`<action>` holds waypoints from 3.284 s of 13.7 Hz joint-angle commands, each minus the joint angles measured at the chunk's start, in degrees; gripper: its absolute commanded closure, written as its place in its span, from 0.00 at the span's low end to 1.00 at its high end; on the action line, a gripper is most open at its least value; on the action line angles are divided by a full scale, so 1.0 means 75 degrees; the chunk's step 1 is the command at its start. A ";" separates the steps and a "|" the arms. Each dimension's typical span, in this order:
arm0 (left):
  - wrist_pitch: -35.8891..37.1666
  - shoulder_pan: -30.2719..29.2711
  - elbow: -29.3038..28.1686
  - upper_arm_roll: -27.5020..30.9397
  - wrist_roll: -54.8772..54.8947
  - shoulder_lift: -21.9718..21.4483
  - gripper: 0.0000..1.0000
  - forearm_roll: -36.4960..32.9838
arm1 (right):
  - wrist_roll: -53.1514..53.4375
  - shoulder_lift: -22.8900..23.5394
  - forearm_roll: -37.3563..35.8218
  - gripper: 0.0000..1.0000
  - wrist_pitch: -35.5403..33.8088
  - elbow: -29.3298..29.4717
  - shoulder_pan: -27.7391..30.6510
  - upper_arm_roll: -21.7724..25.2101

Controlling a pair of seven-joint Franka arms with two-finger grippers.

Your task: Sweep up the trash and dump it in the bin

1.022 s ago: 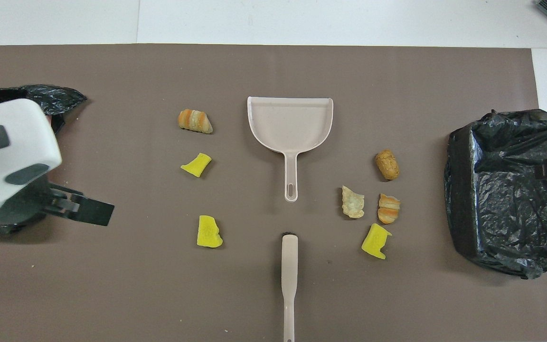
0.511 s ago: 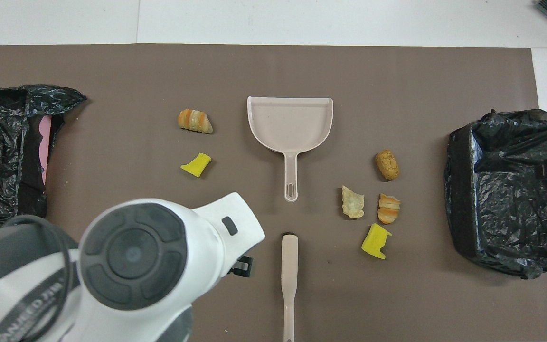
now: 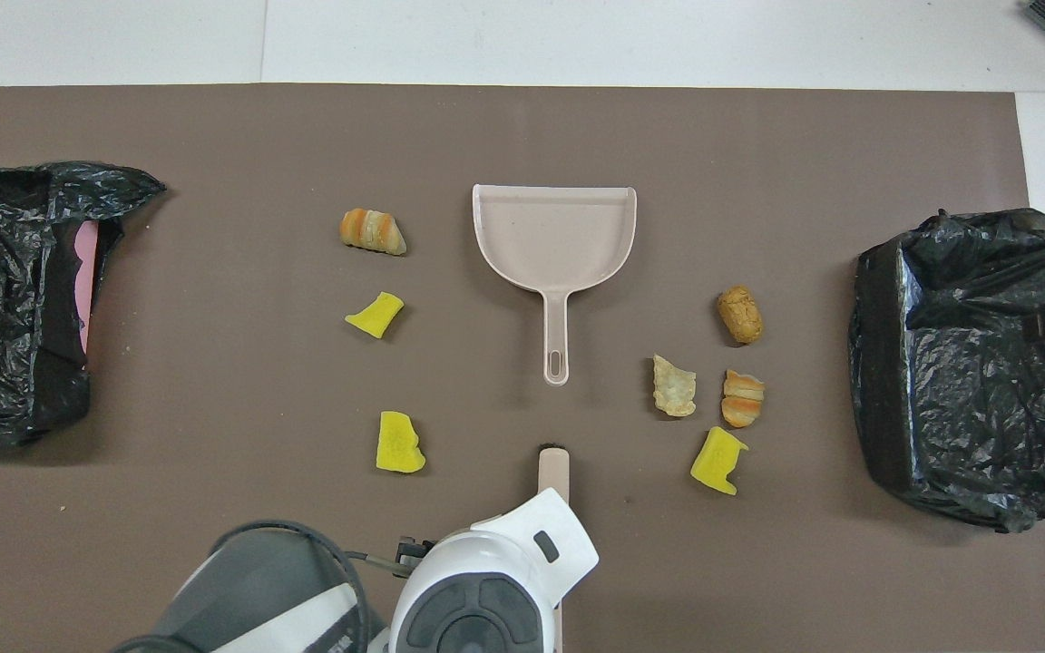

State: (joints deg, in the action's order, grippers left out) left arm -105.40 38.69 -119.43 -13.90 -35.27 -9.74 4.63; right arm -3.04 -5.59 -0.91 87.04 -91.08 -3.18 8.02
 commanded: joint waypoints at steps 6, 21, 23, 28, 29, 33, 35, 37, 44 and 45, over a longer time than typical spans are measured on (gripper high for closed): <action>-0.2105 0.1415 -0.0951 0.0143 -0.1648 0.0969 0.00 0.0062 | -0.0216 -0.0192 -0.0077 0.00 0.0137 -0.0243 0.0096 -0.0049; -0.2634 0.2131 -0.1455 0.0131 -0.2375 0.1509 0.07 0.0086 | -0.0216 -0.0203 -0.0077 0.00 0.0137 -0.0255 0.0096 -0.0038; -0.2611 0.2119 -0.1408 0.0143 -0.2363 0.1509 0.18 0.0086 | -0.0216 -0.0203 -0.0077 0.00 0.0137 -0.0255 0.0096 -0.0038; -0.2388 0.2026 -0.1361 0.0154 -0.2363 0.1451 0.59 0.0086 | -0.0216 -0.0203 -0.0077 0.00 0.0137 -0.0255 0.0096 -0.0038; -0.2365 0.2026 -0.1350 0.0166 -0.2363 0.1439 0.63 0.0074 | -0.0228 -0.0203 -0.0077 0.00 0.0137 -0.0255 0.0096 -0.0038; -0.2084 0.1956 -0.1268 0.0225 -0.2282 0.1263 1.00 -0.0008 | -0.0216 -0.0203 -0.0077 0.00 0.0137 -0.0255 0.0107 -0.0038; -0.1711 0.1675 -0.1139 0.0213 -0.2258 0.1170 1.00 -0.0020 | -0.0228 -0.0203 -0.0089 0.00 0.0137 -0.0255 0.0096 -0.0049; -0.1300 0.1418 -0.1104 0.0225 -0.2211 0.0913 1.00 -0.0031 | -0.0181 -0.0168 -0.0077 0.00 0.0230 -0.0220 0.0002 -0.0061; -0.0091 -0.0034 -0.0612 0.0236 -0.1603 0.0934 1.00 -0.1294 | 0.0800 0.0532 0.0016 0.00 0.0606 0.0037 -0.0909 -0.0260; -0.0103 -0.0420 -0.0530 0.0236 -0.1404 0.0993 1.00 -0.1552 | 0.1279 0.0813 -0.0018 0.00 0.0629 0.0166 -0.1225 -0.0260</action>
State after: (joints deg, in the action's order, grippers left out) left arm -107.79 39.84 -125.06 -11.73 -48.50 -3.10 -4.00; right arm 1.43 -3.20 -0.83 90.35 -91.36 -8.86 6.25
